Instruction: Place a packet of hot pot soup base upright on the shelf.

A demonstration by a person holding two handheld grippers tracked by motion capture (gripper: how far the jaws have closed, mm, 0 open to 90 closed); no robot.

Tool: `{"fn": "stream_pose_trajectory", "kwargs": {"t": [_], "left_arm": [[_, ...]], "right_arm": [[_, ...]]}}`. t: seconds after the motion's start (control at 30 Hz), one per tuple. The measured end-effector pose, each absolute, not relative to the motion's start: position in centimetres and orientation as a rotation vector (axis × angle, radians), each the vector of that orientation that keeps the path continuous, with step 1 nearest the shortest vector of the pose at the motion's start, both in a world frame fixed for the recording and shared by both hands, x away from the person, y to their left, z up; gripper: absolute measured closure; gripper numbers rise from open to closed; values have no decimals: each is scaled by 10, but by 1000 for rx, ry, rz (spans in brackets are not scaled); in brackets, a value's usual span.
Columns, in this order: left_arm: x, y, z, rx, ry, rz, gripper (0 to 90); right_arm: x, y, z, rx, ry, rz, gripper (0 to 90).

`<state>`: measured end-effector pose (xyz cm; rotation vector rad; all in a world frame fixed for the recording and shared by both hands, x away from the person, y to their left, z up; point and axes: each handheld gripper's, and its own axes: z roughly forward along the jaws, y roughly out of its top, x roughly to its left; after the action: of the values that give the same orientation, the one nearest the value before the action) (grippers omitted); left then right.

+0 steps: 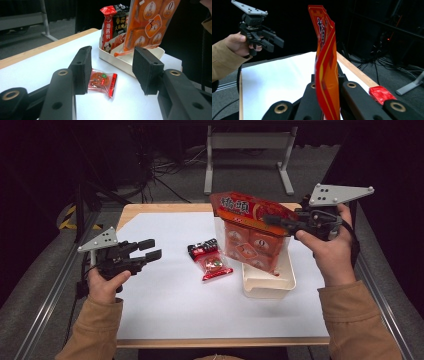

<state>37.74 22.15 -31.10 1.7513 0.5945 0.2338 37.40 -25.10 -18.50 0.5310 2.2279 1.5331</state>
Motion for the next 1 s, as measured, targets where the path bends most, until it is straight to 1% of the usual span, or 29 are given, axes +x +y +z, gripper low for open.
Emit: {"fn": "stream_pose_trajectory", "kwargs": {"t": [0.6,1.0], "left_arm": [[380,220,-315,1764,598,218,495],[383,219,-317,1777,603,207,480]], "right_arm": [[382,-281,-188,654,2144,1510,897],[390,-290,-208,772,2079,1526,897]]}}
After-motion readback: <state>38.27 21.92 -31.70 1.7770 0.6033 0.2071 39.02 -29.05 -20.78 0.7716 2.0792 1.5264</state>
